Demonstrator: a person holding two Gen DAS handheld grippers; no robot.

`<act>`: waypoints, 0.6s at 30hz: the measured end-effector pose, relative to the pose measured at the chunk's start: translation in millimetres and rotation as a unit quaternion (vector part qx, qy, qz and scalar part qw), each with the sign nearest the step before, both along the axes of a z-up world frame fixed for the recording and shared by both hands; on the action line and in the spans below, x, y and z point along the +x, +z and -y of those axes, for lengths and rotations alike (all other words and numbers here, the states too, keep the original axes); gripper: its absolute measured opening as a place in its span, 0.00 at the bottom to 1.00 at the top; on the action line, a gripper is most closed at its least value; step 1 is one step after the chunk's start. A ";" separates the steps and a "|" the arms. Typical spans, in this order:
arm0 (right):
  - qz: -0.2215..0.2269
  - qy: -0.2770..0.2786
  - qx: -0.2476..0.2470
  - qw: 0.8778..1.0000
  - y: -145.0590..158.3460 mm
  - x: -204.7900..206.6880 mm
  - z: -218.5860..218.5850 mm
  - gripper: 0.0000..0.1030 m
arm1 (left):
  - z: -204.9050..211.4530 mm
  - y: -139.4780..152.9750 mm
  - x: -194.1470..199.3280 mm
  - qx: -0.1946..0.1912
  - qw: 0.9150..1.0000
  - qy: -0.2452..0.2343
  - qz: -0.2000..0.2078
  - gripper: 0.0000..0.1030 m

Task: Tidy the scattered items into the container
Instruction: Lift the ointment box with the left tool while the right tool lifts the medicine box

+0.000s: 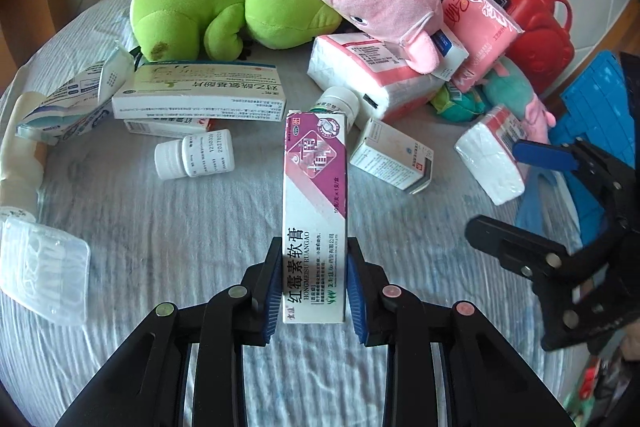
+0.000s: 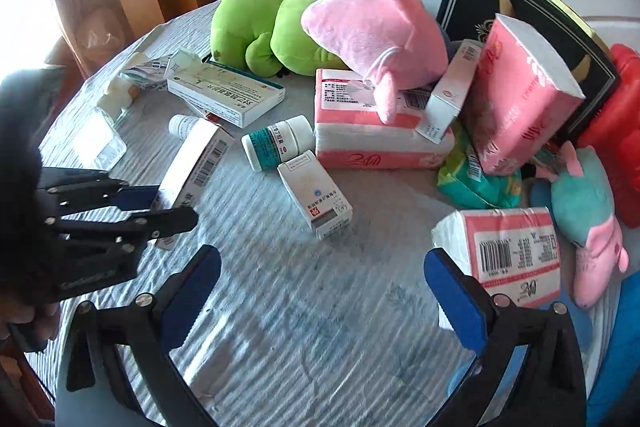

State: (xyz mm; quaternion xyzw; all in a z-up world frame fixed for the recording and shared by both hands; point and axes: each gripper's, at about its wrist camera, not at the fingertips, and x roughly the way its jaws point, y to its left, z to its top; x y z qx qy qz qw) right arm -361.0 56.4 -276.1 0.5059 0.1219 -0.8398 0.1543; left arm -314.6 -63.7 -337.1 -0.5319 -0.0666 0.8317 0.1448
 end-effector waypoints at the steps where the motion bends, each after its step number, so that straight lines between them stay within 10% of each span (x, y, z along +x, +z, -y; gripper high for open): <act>1: 0.001 0.007 0.002 1.000 -4.5 -6.9 4.2 1.00 | 4.2 0.9 0.4 0.001 1.000 0.003 0.000 0.27; 10: 0.040 0.032 0.037 0.998 -43.9 -46.4 29.0 0.82 | 37.2 2.0 24.1 0.011 1.000 0.027 0.004 0.27; 18: 0.055 0.027 0.047 0.997 -53.1 -42.9 35.4 0.30 | 51.3 8.7 30.7 0.010 0.999 0.040 -0.001 0.27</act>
